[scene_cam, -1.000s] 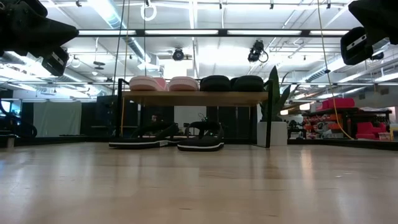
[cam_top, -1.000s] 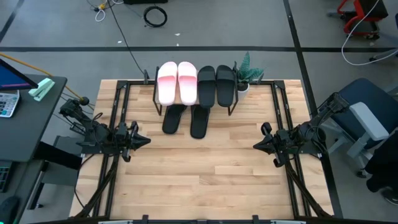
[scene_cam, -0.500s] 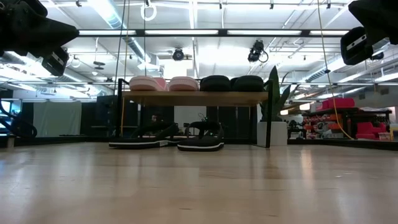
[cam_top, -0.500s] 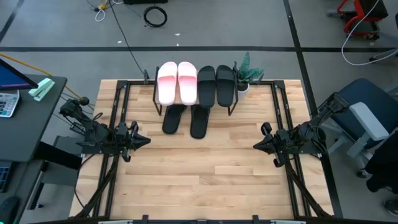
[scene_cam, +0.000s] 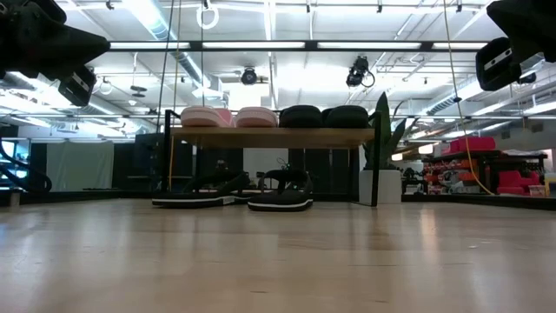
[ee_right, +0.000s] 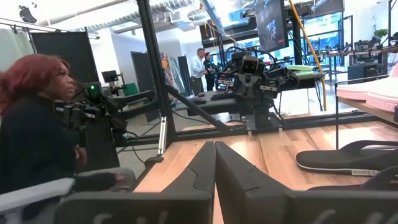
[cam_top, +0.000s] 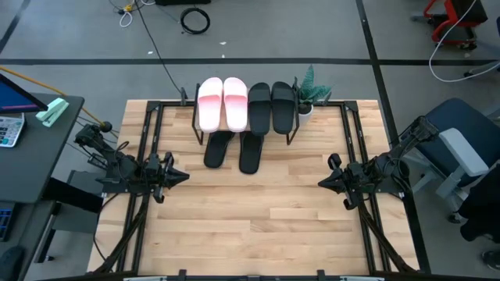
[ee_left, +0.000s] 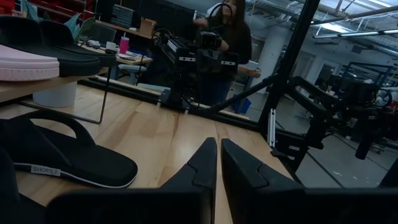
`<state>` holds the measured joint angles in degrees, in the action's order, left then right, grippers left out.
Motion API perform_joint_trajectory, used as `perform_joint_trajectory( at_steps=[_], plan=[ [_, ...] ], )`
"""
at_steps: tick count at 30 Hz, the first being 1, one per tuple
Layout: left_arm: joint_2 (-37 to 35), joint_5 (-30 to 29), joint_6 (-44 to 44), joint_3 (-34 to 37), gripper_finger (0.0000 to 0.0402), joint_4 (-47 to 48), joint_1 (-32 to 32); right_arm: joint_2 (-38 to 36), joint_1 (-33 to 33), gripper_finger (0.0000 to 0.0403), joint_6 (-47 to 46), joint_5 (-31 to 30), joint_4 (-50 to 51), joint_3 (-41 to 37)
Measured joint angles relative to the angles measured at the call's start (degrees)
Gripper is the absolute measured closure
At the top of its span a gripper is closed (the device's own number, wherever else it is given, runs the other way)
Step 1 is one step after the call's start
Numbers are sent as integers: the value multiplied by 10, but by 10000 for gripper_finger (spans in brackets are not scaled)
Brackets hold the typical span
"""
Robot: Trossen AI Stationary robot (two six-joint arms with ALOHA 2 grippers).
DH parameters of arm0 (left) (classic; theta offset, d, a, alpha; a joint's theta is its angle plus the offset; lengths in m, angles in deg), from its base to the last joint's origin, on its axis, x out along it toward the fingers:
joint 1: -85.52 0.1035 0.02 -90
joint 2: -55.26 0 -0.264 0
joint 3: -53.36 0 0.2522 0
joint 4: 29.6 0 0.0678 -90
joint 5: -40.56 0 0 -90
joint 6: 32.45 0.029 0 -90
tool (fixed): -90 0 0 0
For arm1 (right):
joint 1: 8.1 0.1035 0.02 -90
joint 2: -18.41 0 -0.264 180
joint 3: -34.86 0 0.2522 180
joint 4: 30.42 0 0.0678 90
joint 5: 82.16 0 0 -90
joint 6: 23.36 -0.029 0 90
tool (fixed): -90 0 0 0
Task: Pick and place slides into the shelf
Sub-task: Return to Home Position
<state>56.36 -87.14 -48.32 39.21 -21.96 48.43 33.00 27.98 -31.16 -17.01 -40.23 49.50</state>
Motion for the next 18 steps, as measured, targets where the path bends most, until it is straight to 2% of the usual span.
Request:
perform_joint_trajectory(
  at_steps=[9,18],
  plan=[
    [0,0,0,0,363,0,0,0,0,389,0,0,0,0],
    [0,0,0,0,374,0,0,0,0,389,0,0,0,0]
  ],
)
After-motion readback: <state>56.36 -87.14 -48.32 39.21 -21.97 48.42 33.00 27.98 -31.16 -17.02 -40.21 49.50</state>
